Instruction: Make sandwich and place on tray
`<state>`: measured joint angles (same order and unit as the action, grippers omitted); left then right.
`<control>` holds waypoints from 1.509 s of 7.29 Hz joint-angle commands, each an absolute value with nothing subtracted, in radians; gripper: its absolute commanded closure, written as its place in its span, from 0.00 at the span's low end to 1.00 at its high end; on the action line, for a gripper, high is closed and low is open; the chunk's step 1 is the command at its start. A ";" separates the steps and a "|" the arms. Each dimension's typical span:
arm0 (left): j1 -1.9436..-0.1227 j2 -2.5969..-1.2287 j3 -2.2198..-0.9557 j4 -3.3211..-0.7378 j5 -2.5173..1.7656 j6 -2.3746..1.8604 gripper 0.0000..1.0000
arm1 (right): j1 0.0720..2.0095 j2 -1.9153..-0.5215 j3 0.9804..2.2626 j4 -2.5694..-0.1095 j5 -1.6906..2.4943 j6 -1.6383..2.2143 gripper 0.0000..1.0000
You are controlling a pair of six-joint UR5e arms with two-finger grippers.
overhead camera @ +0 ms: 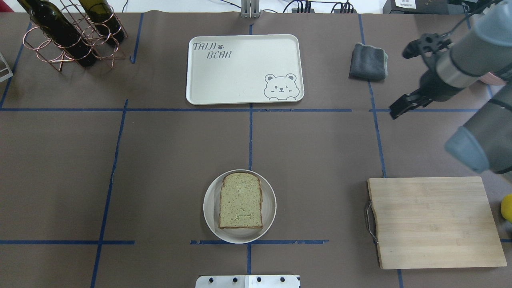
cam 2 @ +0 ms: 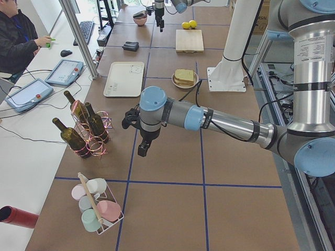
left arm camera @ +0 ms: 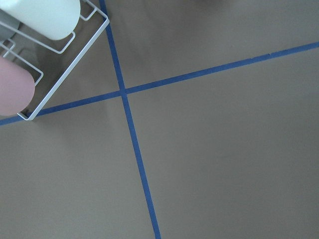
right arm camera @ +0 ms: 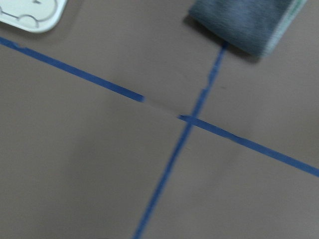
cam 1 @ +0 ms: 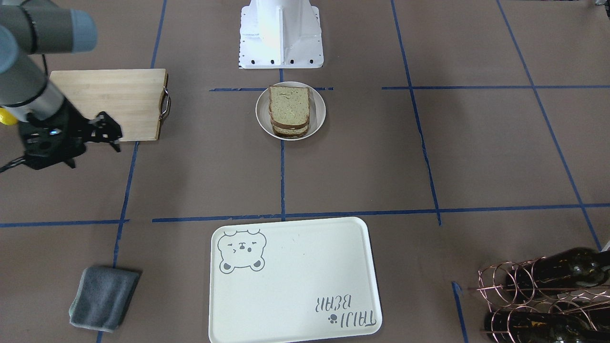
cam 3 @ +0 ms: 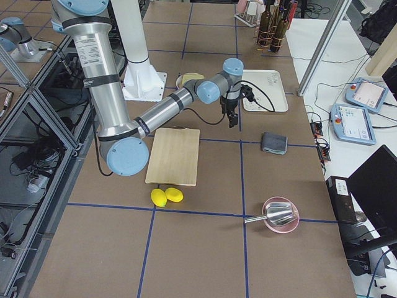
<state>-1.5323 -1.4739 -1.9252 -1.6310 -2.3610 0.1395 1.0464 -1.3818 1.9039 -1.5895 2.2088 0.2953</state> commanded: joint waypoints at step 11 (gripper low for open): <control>-0.608 -1.853 -2.060 -1.857 -2.061 -1.323 0.00 | 1.620 -1.825 1.893 -1.686 2.330 -0.295 0.00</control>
